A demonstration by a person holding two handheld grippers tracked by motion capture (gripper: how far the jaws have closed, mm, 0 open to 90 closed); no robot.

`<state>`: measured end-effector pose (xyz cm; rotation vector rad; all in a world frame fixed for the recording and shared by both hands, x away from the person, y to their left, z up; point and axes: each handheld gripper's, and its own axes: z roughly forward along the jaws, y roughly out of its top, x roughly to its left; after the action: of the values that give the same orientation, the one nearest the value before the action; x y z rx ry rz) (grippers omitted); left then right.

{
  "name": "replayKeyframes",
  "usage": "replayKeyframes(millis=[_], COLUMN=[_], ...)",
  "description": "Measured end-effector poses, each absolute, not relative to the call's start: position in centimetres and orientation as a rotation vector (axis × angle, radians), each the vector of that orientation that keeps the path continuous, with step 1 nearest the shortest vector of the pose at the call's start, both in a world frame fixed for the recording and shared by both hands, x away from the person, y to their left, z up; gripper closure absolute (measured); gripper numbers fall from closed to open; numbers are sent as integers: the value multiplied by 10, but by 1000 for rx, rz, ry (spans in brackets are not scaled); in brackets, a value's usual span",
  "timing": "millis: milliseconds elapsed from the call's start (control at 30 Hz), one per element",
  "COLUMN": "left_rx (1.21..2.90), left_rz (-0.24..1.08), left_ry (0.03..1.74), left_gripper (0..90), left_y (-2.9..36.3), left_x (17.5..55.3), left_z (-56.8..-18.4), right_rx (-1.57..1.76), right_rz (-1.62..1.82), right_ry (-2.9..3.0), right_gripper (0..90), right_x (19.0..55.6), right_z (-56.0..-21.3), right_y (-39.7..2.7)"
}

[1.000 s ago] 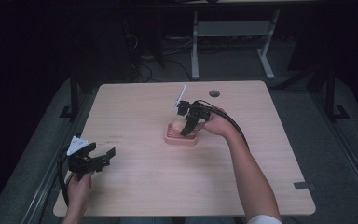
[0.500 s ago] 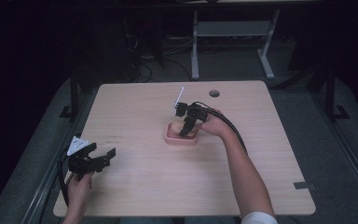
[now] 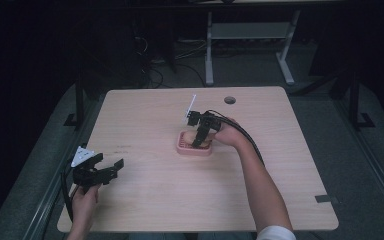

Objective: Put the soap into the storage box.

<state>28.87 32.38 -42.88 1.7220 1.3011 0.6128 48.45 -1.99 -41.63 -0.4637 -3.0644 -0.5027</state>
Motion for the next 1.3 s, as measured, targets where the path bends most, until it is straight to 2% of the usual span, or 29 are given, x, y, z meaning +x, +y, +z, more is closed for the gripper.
replayKeyframes(millis=[1300], left_rx=[1716], left_rz=[616], left_ry=[1303], left_gripper=[142], left_y=[325], left_x=[289], left_z=[-428], right_rx=[-464], right_rz=[-505], right_ry=[-3070], right_gripper=[314], right_x=[486], right_z=[-420], right_y=[-18])
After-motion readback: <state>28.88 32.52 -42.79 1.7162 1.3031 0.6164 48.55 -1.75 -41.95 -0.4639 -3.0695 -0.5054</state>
